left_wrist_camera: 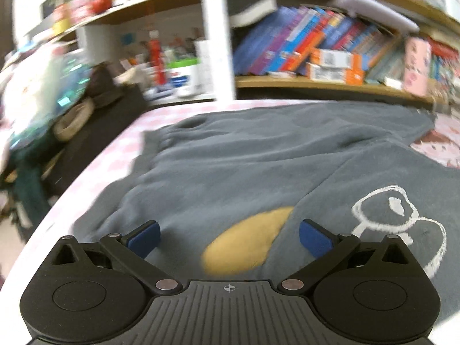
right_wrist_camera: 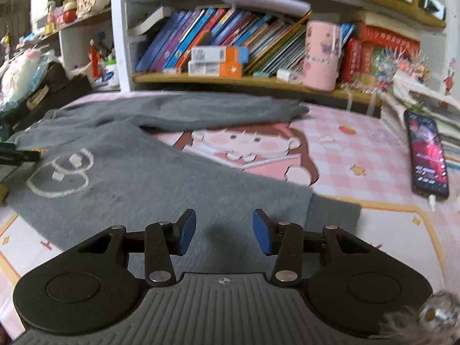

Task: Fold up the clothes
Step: 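Lay the held sleeve across the body and open the right gripper, then grasp the other sleeve cuff with the left gripper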

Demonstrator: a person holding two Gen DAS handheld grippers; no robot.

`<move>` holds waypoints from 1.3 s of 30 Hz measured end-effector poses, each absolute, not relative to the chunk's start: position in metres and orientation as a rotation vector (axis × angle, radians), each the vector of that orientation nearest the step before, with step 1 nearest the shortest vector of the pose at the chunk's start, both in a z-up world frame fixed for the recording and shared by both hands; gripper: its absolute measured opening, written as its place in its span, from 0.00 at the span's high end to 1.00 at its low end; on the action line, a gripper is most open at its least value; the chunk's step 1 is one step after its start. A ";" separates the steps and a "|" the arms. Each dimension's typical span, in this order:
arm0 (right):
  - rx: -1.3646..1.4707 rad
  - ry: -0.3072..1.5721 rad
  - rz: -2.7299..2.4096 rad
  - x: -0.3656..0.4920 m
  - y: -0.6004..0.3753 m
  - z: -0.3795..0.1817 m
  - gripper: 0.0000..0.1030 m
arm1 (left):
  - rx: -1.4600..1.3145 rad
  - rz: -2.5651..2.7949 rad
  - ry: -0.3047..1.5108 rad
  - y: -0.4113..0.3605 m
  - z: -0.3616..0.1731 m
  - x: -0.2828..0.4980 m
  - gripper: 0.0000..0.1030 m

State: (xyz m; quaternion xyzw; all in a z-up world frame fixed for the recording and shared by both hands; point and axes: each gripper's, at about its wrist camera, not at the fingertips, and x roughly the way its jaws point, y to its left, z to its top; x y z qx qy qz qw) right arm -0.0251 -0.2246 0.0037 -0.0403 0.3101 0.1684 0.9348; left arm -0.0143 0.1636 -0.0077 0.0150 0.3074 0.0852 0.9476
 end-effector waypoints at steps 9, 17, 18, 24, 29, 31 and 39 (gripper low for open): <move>-0.208 0.623 0.238 -0.009 -0.242 -0.006 0.73 | -0.068 0.297 0.561 0.195 0.006 -0.079 0.00; -0.213 0.601 0.192 -0.009 -0.249 -0.008 0.69 | -0.123 0.322 0.441 0.212 0.019 -0.098 0.00; -0.208 0.597 0.200 -0.013 -0.249 -0.008 0.68 | -0.122 0.334 0.442 0.214 0.018 -0.096 0.01; -0.177 0.596 0.231 -0.027 -0.254 -0.008 0.60 | -0.171 0.375 0.496 0.237 0.007 -0.070 0.21; -0.171 0.598 0.248 -0.031 -0.253 -0.007 0.53 | -0.333 0.320 0.543 0.255 -0.007 -0.051 0.35; -0.167 0.599 0.253 -0.033 -0.253 -0.007 0.52 | -0.361 0.309 0.547 0.259 -0.010 -0.046 0.46; -0.126 0.621 0.329 -0.038 -0.248 -0.007 0.49 | -0.463 0.288 0.494 0.288 -0.007 -0.048 0.76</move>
